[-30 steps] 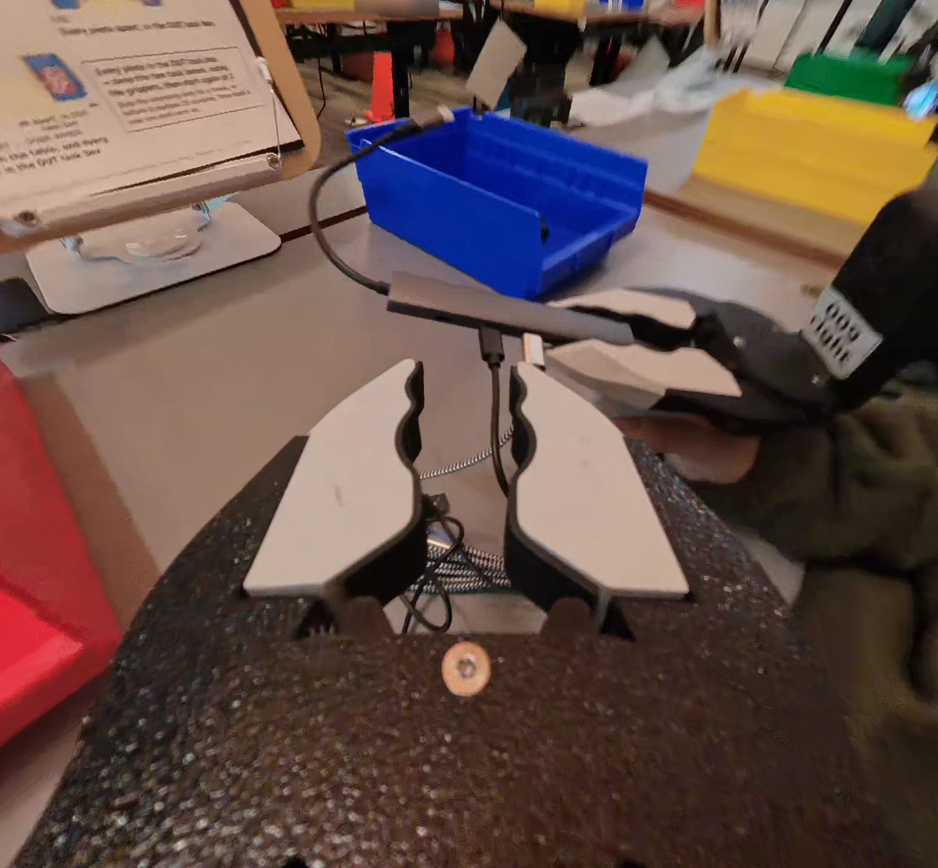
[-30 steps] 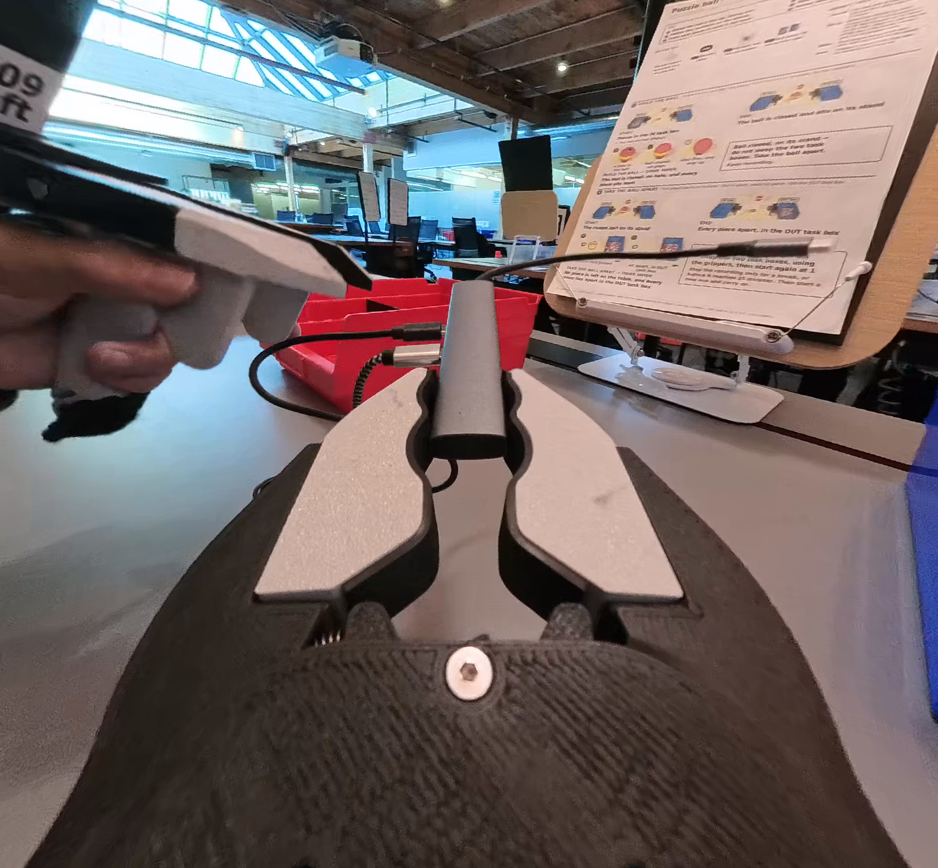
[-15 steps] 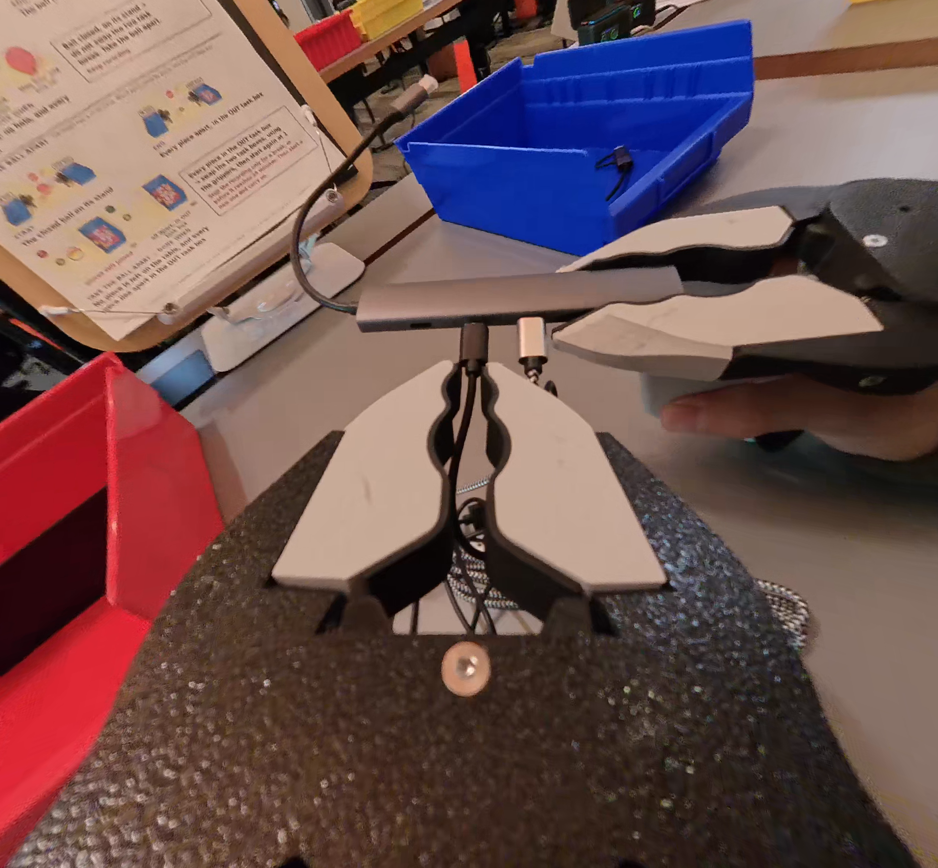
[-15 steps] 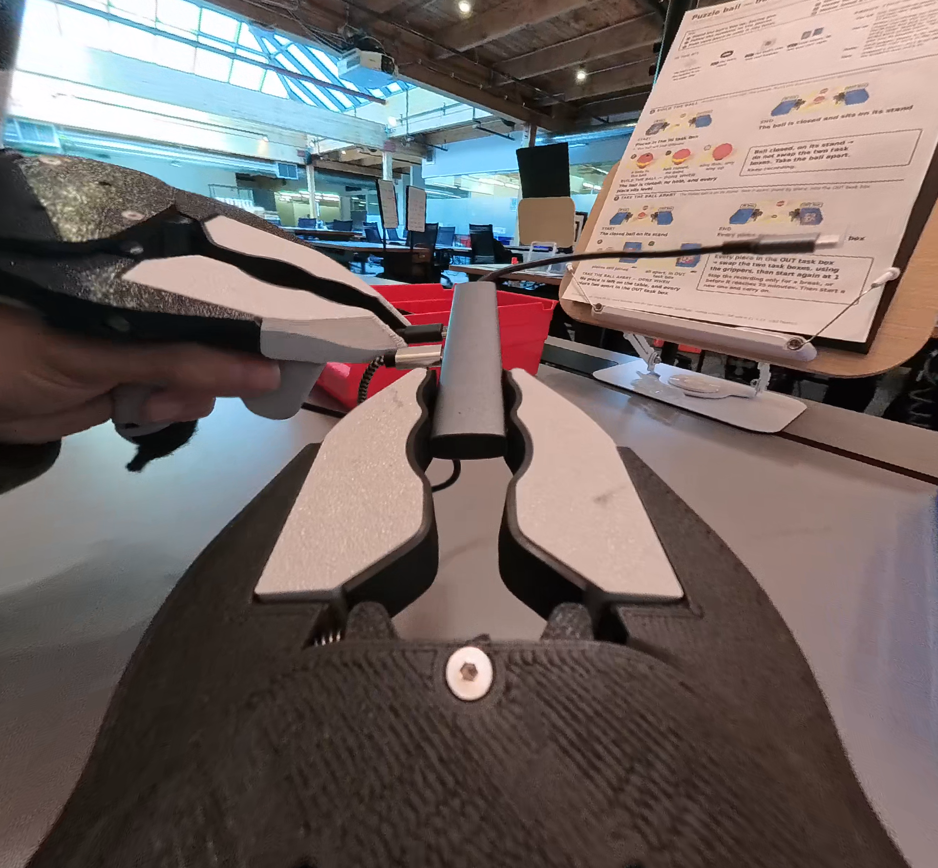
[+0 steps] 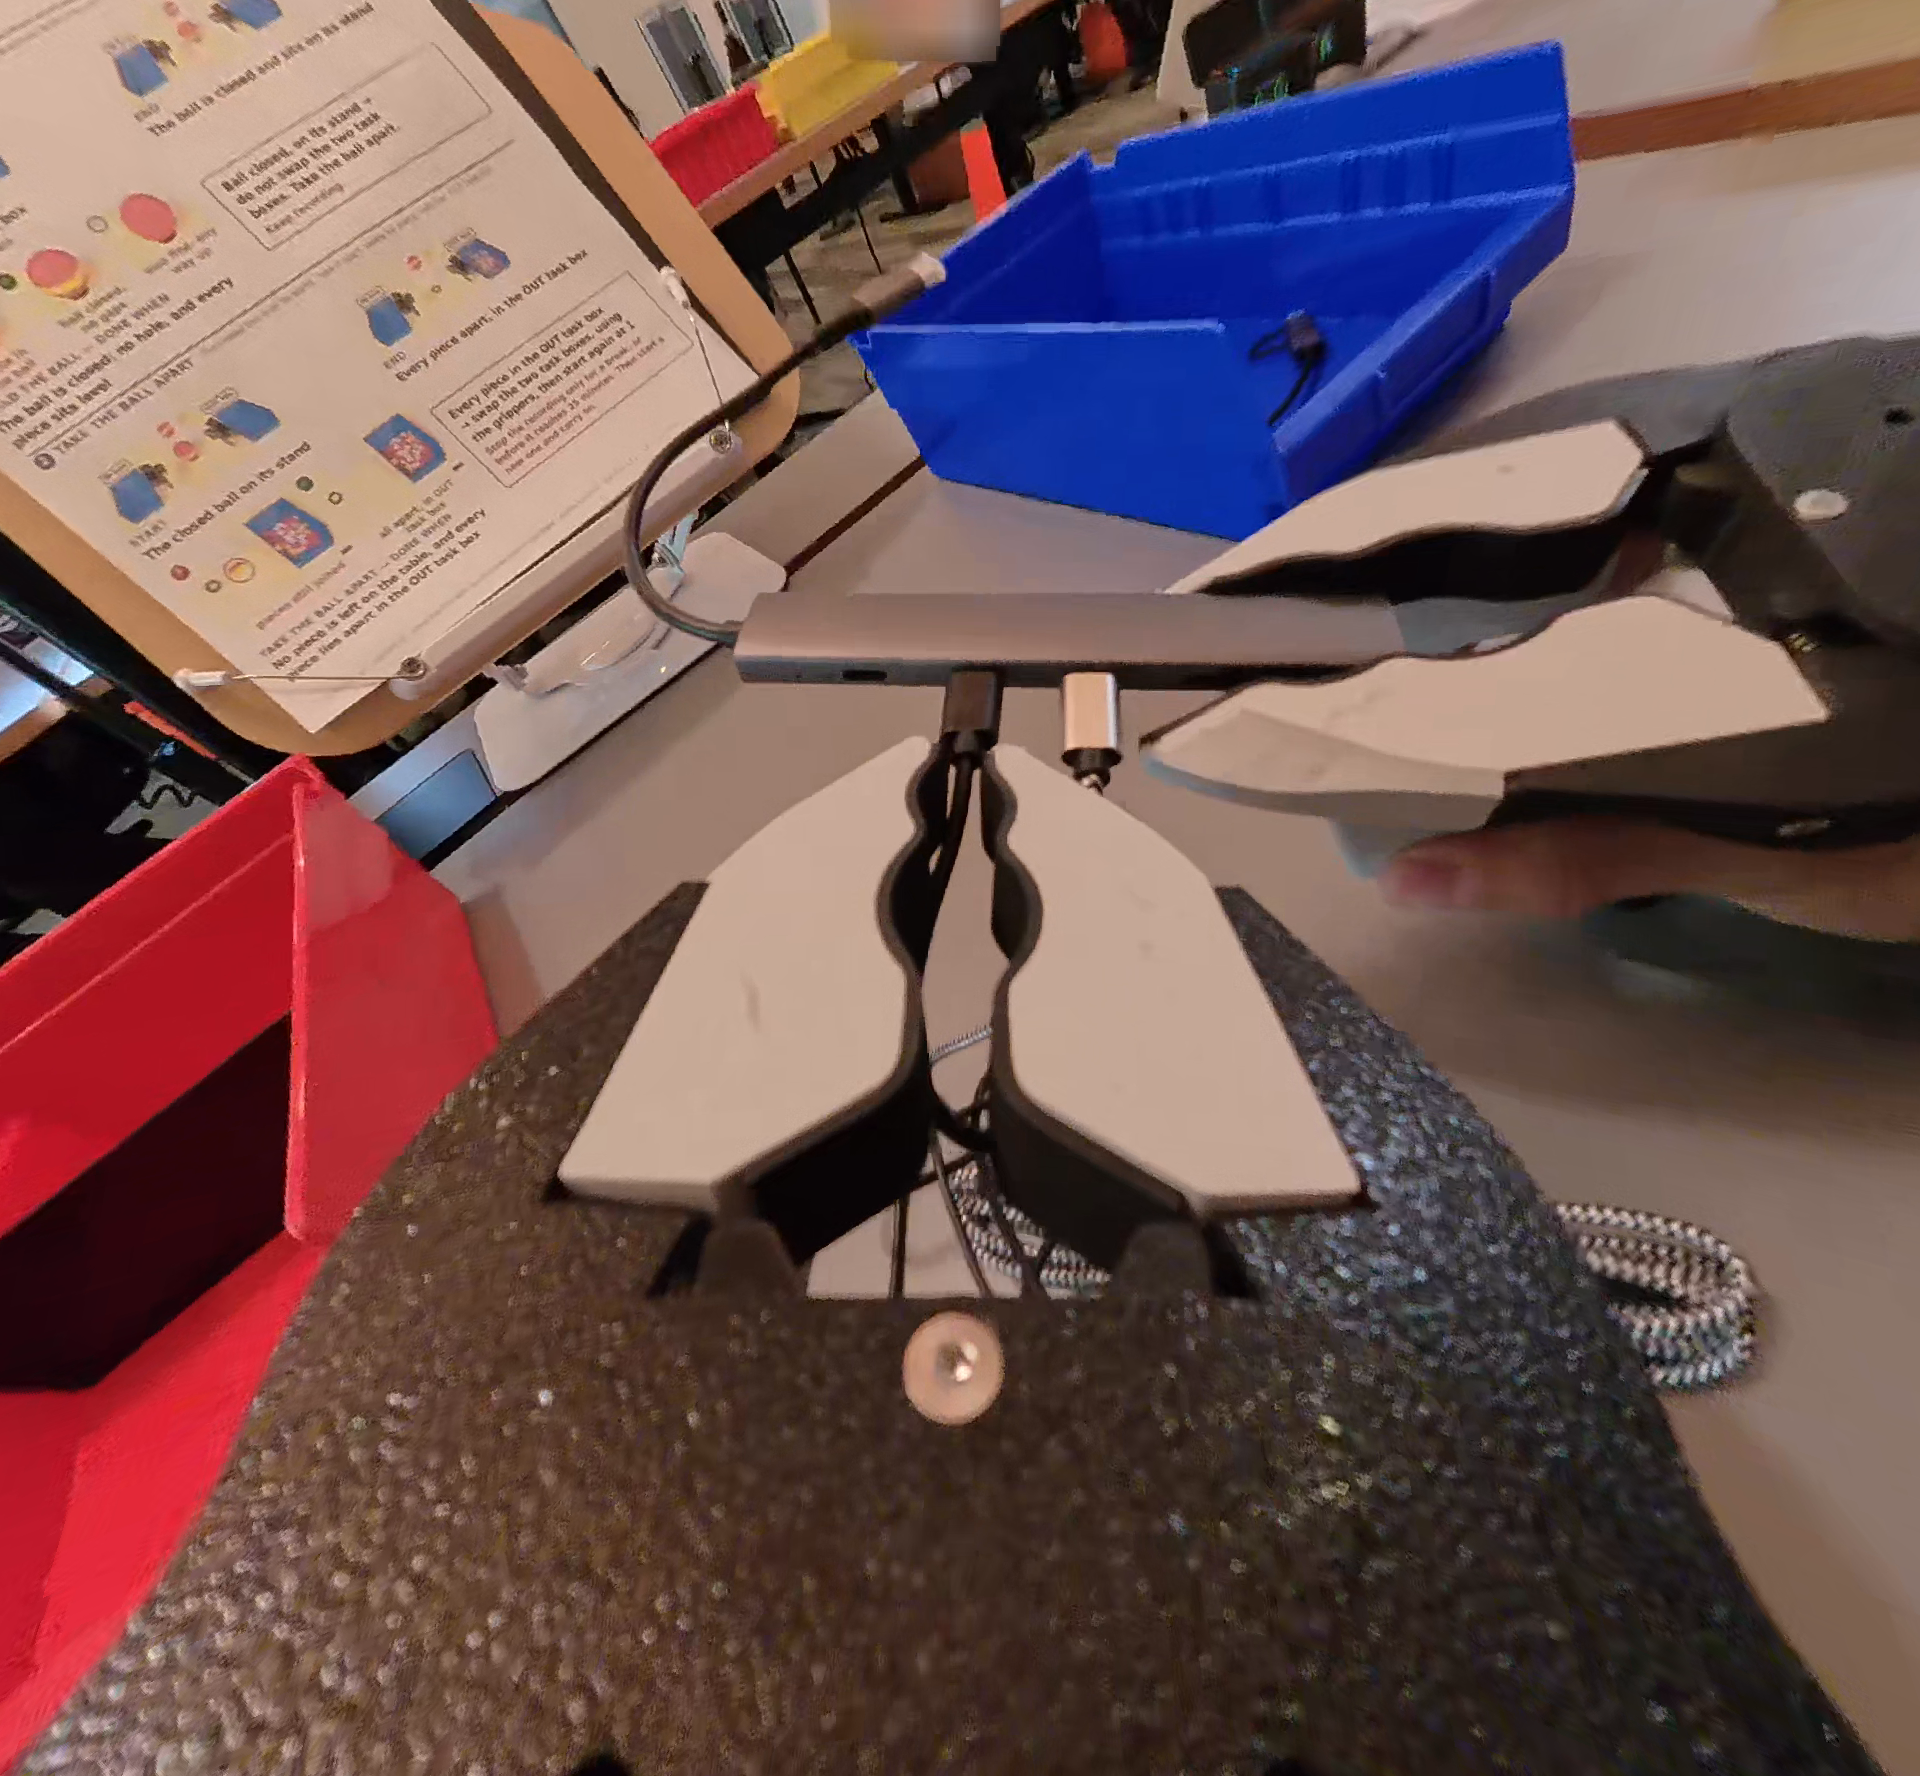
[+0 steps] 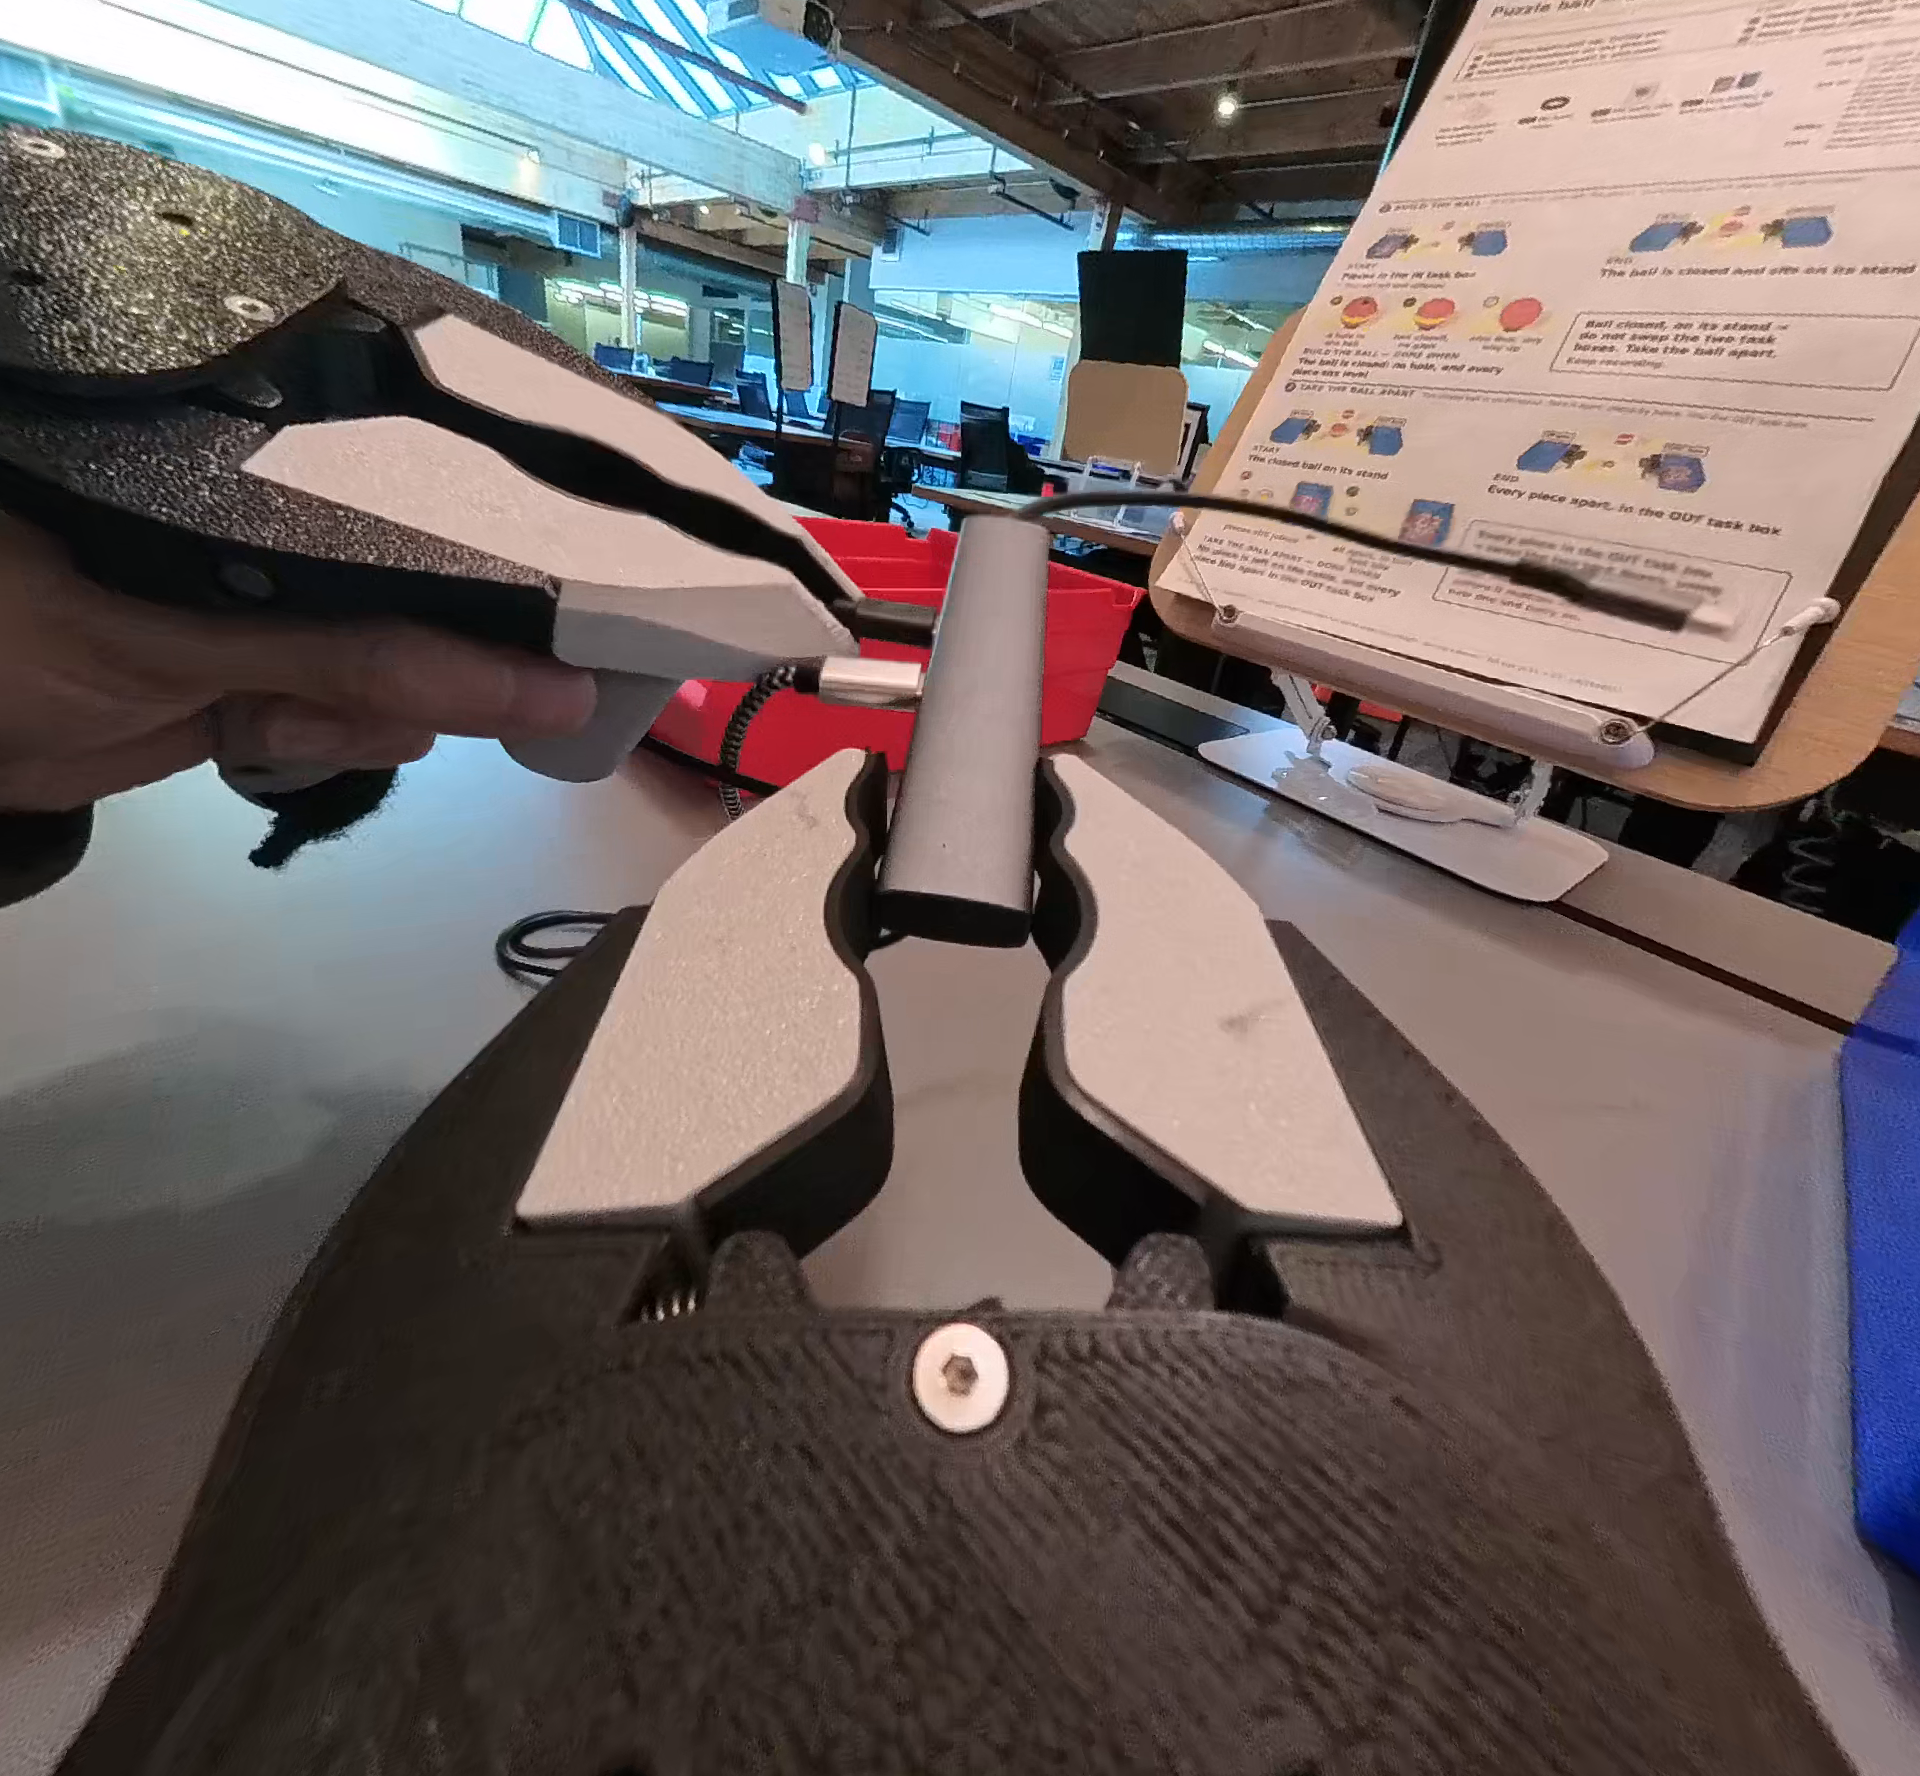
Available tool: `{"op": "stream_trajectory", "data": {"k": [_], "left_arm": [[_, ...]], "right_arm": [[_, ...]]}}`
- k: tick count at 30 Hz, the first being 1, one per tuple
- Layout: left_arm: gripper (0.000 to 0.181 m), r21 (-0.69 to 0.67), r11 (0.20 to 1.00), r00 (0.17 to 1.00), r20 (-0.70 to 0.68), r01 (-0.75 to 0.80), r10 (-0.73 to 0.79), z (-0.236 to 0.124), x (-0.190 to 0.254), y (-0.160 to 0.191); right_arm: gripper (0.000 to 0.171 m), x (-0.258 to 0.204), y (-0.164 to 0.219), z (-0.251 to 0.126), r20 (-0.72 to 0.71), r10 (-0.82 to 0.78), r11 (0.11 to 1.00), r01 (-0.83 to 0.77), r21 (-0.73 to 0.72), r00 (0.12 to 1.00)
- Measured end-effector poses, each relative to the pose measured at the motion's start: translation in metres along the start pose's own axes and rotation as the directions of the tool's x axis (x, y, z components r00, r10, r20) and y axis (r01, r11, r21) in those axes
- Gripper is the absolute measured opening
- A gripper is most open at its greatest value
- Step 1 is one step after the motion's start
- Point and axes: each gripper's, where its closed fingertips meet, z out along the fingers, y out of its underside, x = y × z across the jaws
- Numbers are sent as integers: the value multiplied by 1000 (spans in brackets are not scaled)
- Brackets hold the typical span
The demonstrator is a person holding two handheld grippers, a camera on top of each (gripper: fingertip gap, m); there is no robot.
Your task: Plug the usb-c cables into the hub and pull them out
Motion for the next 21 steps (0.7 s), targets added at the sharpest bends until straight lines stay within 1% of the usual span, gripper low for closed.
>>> {"op": "stream_trajectory", "data": {"k": [2,5,6,8,9,10,13,15,17,21], "left_arm": [[5,54,998,999,-6,44,-43,-1,1,-7],[5,85,996,1000,-22,19,-17,-2,2,-9],[5,84,996,999,-37,14,-11,-1,3,-8],[6,86,996,997,-77,10,-4,-1,5,-5],[7,105,994,995,-96,15,-5,-2,6,-7],[8,128,991,992,-124,30,-14,-4,8,-10],[22,171,977,969,-231,127,-85,-13,10,-22],[26,196,959,952,-267,206,-150,-23,1,-29],[30,202,944,943,-263,261,-204,-32,-15,-31],[32,162,948,956,-150,275,-251,-45,-56,-13]], "right_arm": [[27,1,-2,-1,3,15,1000,-15,16,1000],[27,1,-4,-3,10,18,999,-18,35,1000],[27,2,-4,-3,6,7,999,-8,40,1000],[26,3,-6,-4,-22,-60,997,61,49,998],[25,4,-10,-5,-35,-83,995,85,59,996],[25,6,-12,-6,-46,-109,991,112,67,993],[25,5,-18,-7,-61,-219,972,223,74,974],[25,4,-17,-7,-64,-249,965,253,66,966],[25,6,-16,-8,-68,-256,964,260,58,964],[25,14,-20,-8,-73,-250,966,254,45,965]]}}
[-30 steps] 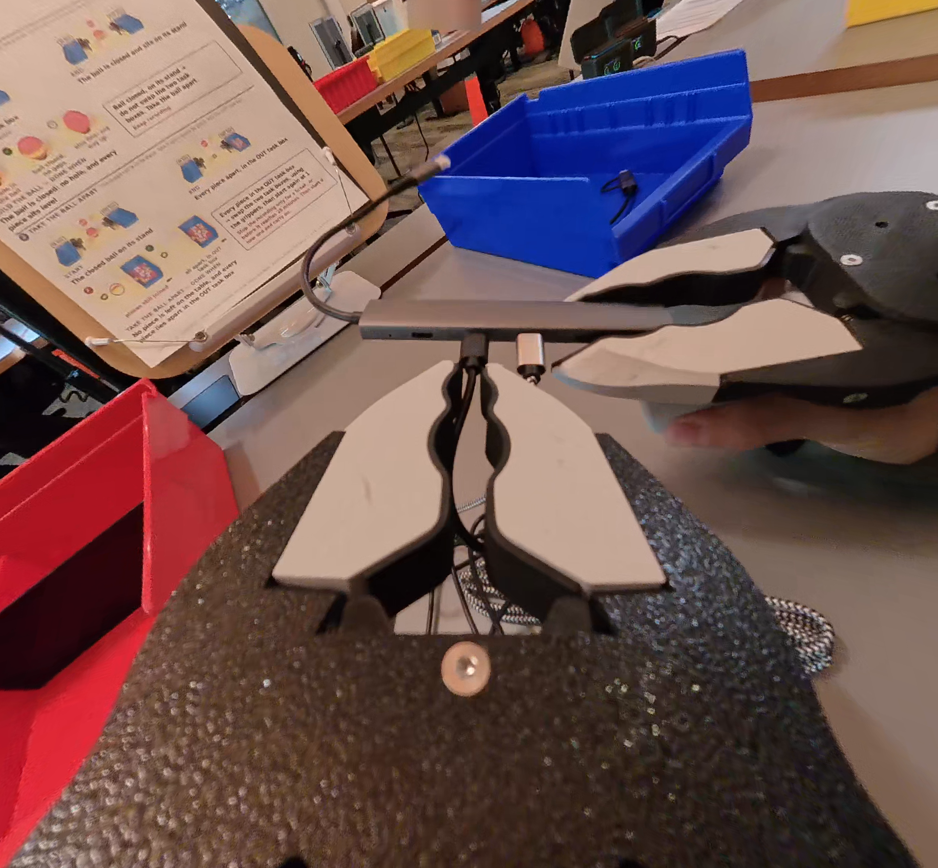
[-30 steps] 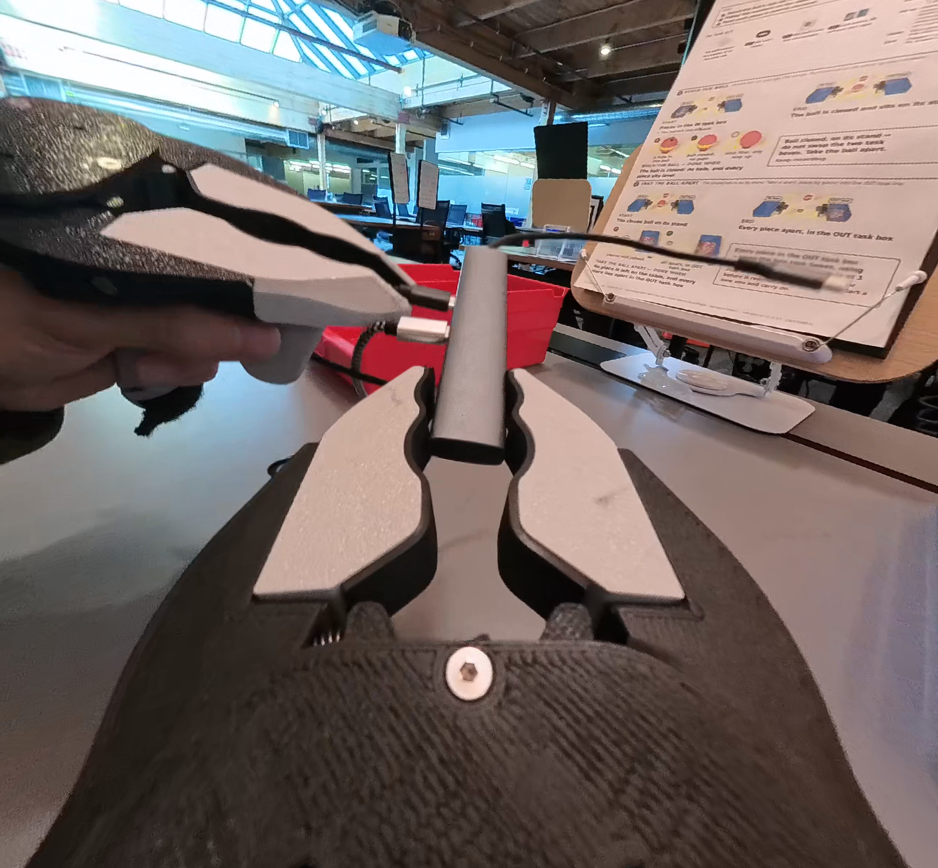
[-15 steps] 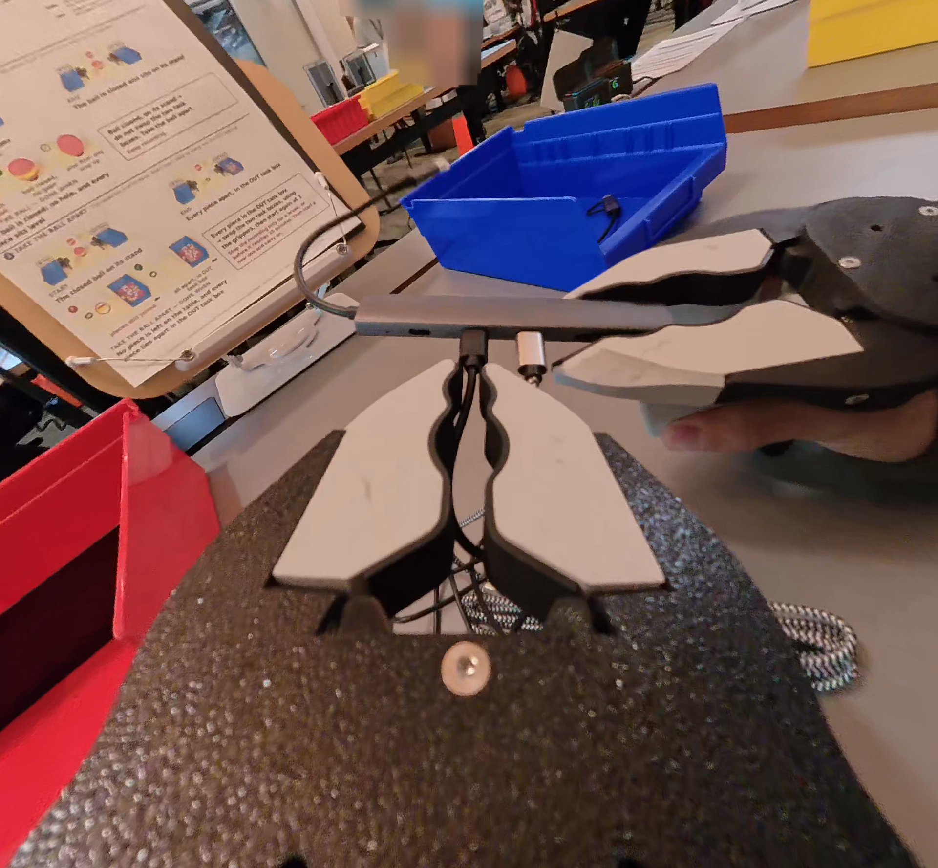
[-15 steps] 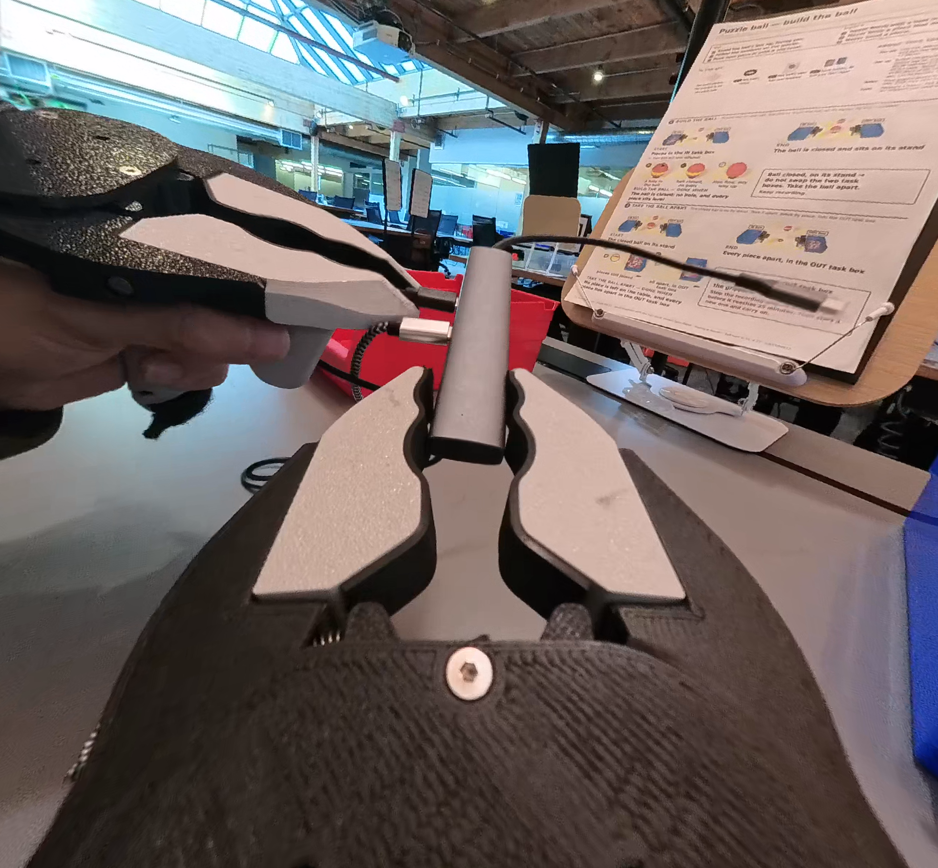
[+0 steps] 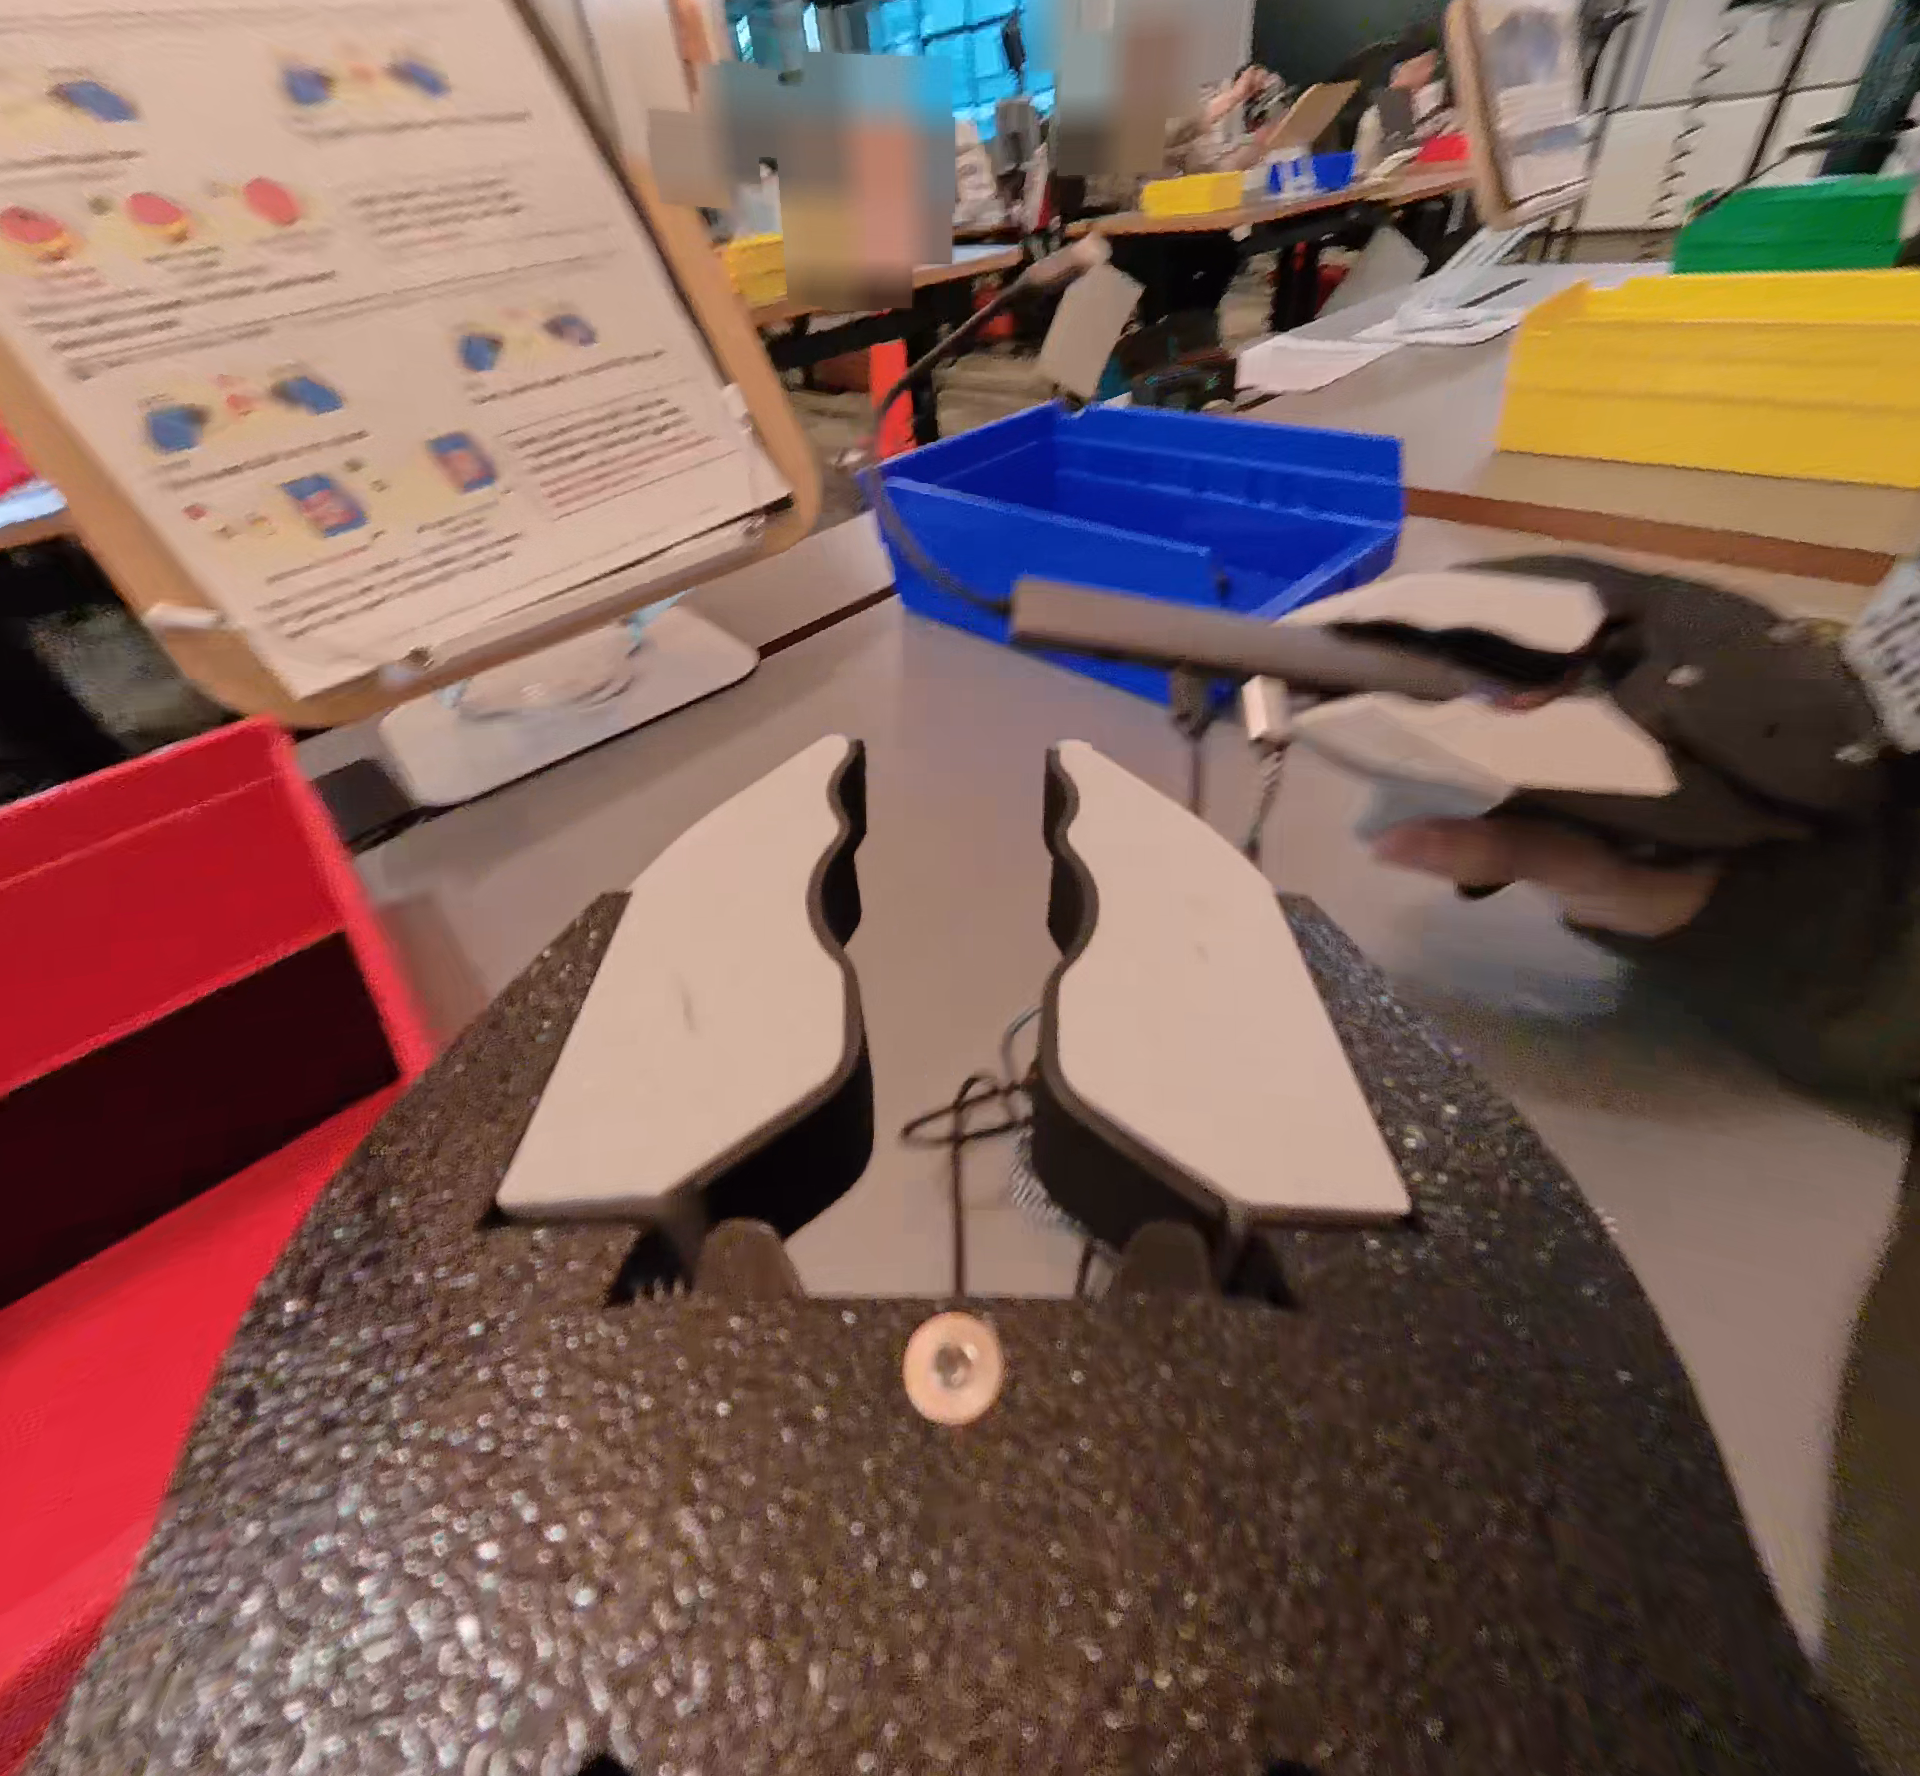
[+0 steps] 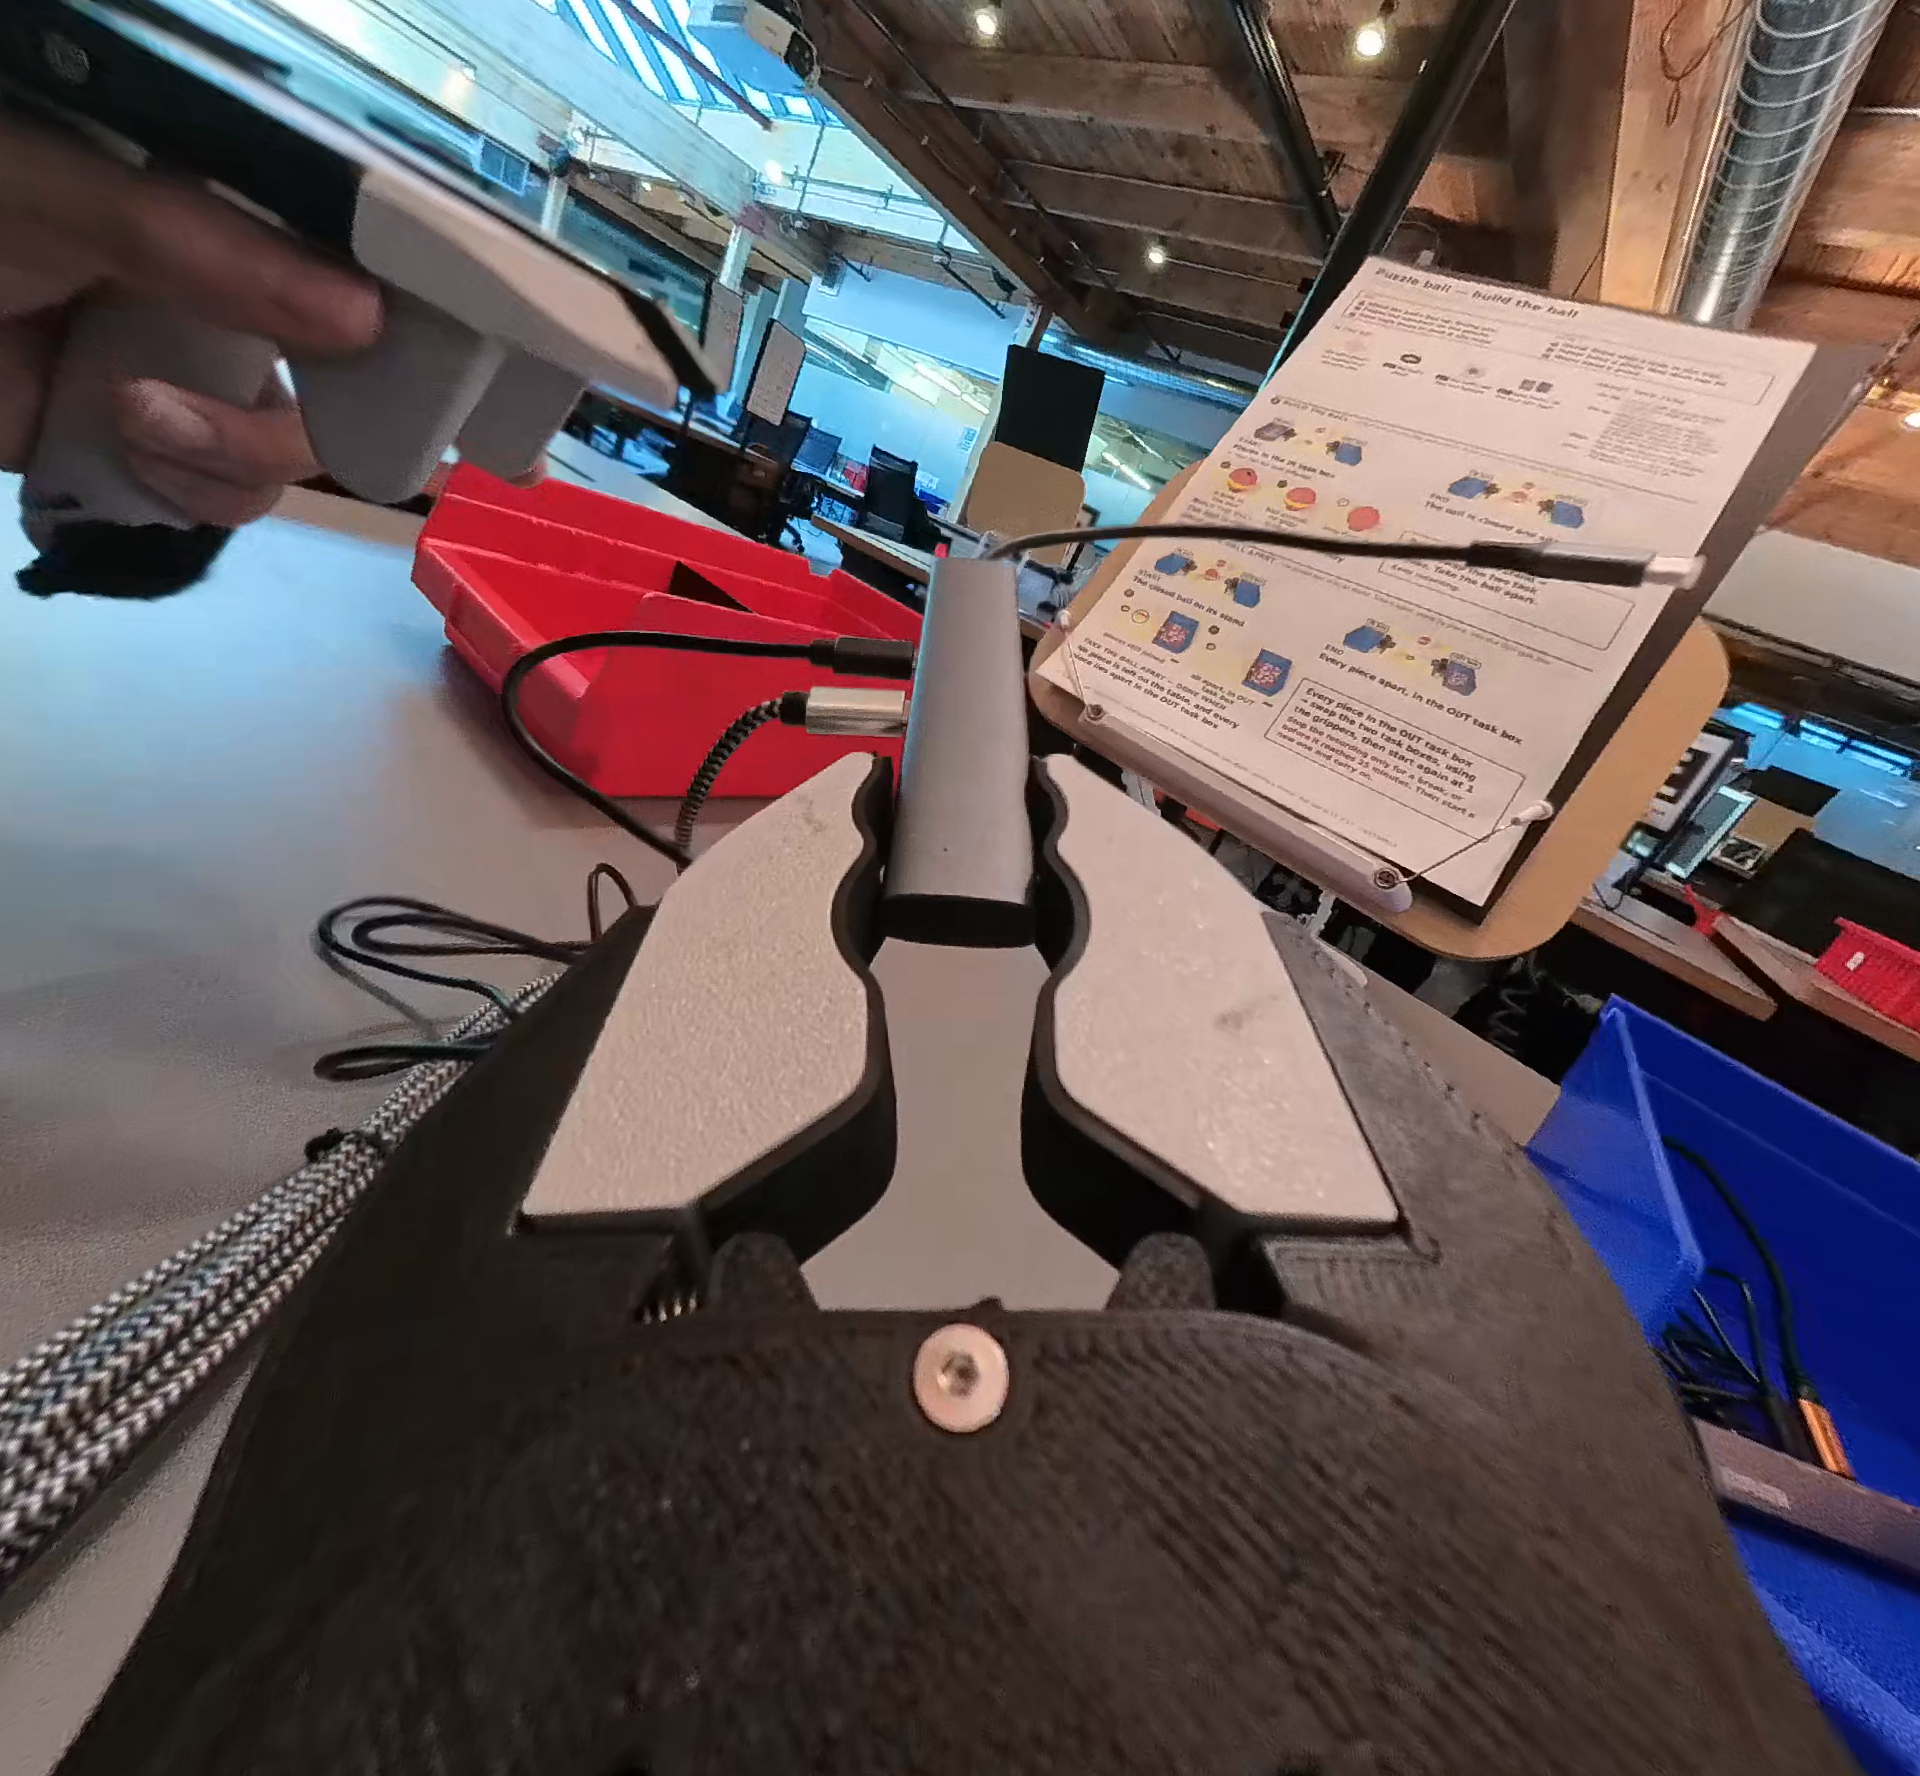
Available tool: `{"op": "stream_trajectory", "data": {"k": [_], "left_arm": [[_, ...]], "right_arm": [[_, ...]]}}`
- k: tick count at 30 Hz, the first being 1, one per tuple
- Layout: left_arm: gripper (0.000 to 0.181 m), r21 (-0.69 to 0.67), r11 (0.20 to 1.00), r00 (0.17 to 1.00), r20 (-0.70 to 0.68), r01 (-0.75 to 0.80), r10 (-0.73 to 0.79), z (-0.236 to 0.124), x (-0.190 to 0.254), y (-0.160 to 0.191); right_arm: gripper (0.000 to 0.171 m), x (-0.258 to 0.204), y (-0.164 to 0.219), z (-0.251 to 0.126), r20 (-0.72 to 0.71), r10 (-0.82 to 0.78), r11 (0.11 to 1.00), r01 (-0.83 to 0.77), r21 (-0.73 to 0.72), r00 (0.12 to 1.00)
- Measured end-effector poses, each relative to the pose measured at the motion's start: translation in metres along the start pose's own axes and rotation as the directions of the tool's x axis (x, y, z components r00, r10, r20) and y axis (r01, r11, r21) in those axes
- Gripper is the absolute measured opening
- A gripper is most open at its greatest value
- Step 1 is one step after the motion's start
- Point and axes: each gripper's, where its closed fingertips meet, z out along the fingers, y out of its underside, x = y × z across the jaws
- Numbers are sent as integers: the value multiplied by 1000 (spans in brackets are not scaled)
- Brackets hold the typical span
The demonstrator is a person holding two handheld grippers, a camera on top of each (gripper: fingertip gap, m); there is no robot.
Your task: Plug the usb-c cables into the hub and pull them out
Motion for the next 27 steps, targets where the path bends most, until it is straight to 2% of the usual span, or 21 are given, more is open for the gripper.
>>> {"op": "stream_trajectory", "data": {"k": [5,12,14,17,23,27], "left_arm": [[34,-135,988,997,51,70,-64,-10,-29,31],[34,-247,969,1000,3,30,-31,-3,-19,53],[34,-289,957,999,-39,6,-18,1,-9,60],[34,-341,939,996,-81,-52,26,6,3,68],[33,-385,914,989,-120,-130,89,14,16,79],[33,-376,919,990,-118,-120,81,15,16,78]], "right_arm": [[25,29,-23,-3,-18,20,1000,-20,-1,1000],[25,85,-37,-18,-91,119,992,-121,-25,989],[25,83,-29,-20,-8,149,986,-149,-72,989],[25,91,-28,-24,19,134,987,-131,-98,991],[25,108,-33,-35,4,69,993,-69,-99,998],[25,71,-45,-35,214,74,991,-48,-126,974]]}}
